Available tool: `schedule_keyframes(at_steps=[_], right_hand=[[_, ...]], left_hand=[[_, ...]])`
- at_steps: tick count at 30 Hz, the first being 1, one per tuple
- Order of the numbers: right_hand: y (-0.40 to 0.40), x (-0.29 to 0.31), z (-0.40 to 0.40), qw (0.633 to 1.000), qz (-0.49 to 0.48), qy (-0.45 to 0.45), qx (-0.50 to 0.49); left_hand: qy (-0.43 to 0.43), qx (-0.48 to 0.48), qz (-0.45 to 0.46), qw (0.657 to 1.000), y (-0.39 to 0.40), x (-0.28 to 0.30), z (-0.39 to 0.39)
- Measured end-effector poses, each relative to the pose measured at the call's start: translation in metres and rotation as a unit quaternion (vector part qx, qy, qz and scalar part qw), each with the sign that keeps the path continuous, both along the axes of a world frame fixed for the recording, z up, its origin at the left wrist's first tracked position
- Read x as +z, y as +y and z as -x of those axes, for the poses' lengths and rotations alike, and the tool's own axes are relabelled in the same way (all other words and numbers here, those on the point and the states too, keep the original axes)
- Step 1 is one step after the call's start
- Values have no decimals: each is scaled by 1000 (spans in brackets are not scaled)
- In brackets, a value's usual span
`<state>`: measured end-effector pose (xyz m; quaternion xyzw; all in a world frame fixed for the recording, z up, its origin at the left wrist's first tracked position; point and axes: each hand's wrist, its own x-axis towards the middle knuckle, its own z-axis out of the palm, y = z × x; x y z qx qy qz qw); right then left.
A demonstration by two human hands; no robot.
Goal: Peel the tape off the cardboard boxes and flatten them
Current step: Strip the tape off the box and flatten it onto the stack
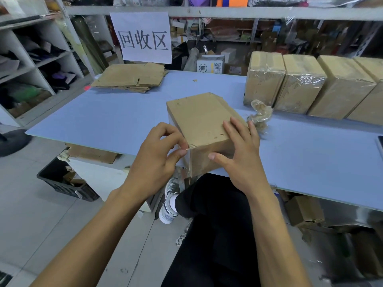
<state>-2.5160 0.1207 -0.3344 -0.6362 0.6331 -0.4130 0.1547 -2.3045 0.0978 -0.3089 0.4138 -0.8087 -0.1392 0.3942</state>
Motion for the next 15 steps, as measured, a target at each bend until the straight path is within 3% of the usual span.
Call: schedule_keyframes(at_steps=[6, 12, 15], right_hand=[[-3, -10, -8, 996, 44, 26, -67], [3, -10, -18, 987, 24, 127, -100], [5, -8, -26, 982, 96, 137, -89]], left_hand=[[96, 29, -61, 993, 10, -2, 12], [160, 121, -99, 975, 18, -9, 26], [194, 137, -108, 965, 21, -12, 31]])
